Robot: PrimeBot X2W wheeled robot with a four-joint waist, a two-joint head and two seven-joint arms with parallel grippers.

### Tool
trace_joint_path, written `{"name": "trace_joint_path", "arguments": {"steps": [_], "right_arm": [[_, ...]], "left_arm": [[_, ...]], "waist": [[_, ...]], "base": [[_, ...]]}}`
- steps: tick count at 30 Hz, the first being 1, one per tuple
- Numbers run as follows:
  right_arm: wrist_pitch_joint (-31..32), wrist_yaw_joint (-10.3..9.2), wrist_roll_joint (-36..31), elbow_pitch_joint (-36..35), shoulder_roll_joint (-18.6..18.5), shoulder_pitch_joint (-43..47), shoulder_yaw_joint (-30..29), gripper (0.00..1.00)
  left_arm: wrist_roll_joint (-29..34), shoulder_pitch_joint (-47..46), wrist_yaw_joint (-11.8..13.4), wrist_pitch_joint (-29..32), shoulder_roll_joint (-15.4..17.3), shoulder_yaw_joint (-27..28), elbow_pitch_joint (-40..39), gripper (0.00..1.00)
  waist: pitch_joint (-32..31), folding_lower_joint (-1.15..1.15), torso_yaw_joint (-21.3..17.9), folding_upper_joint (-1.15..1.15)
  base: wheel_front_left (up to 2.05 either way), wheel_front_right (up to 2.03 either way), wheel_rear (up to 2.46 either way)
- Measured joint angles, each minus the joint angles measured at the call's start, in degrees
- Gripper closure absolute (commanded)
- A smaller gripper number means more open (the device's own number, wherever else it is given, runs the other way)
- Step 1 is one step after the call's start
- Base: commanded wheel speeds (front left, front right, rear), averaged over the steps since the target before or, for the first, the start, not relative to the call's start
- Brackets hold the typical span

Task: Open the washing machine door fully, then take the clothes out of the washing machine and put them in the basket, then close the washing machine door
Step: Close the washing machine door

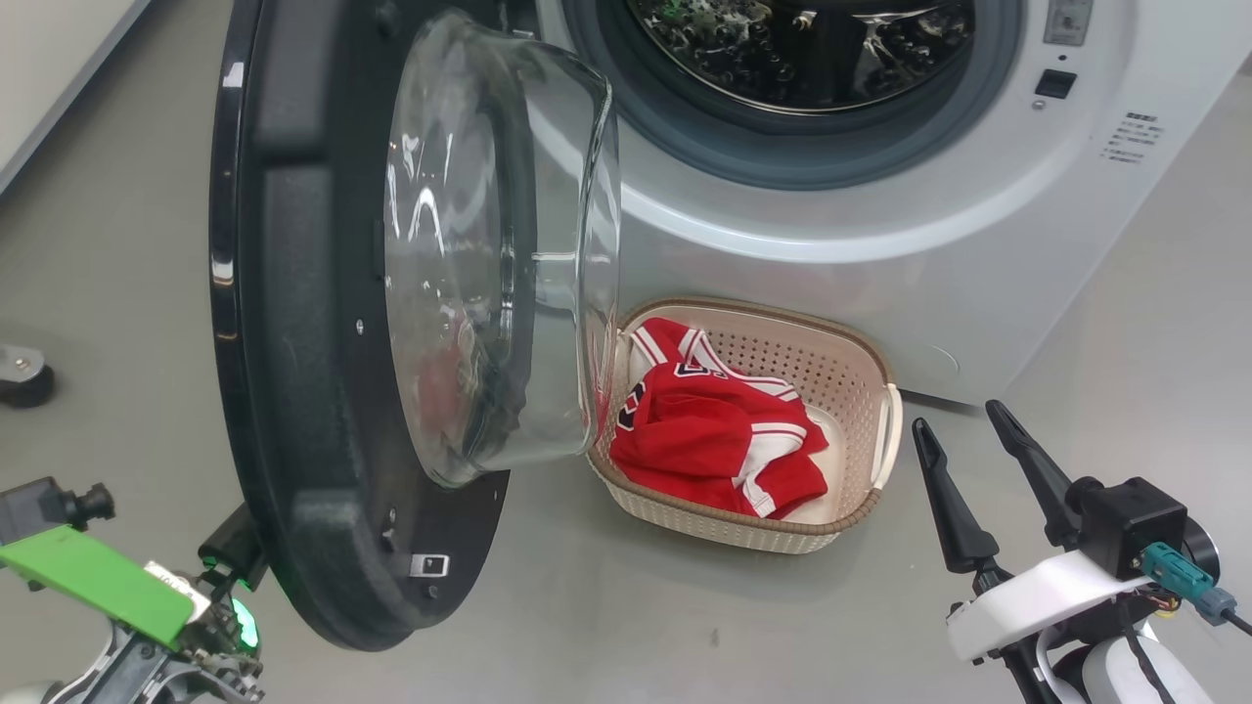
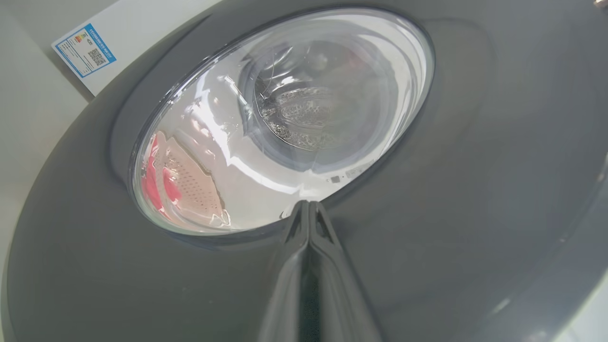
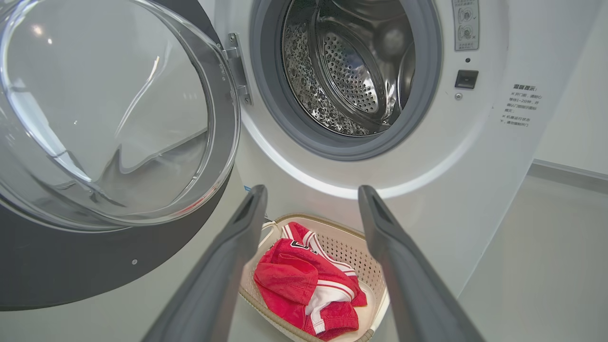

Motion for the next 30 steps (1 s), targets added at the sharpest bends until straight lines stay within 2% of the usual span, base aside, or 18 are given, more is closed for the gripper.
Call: {"name": "trace_joint_path", "arguments": {"steps": [15, 30], "right_arm": [[-0.59, 0.02, 0.45, 0.89, 1.24, -1.41, 0.79, 0.0], [-1.81, 0.56, 0.99, 2.55, 2.69, -2.81, 1.51, 0.0]], "left_arm": [[0.01, 0.2, -0.01, 1.97, -1.26, -2.02, -2.56, 1.0], [0.58, -1.04, -0.01, 1.46, -2.76, -1.52, -2.33, 1.0]], "waist": [[0.59, 0.0, -6.49, 0.0], [1.53, 0.0, -16.63, 0.0]], "base": [[0.0, 0.0, 0.0], [0.0, 0.0, 0.0]]}}
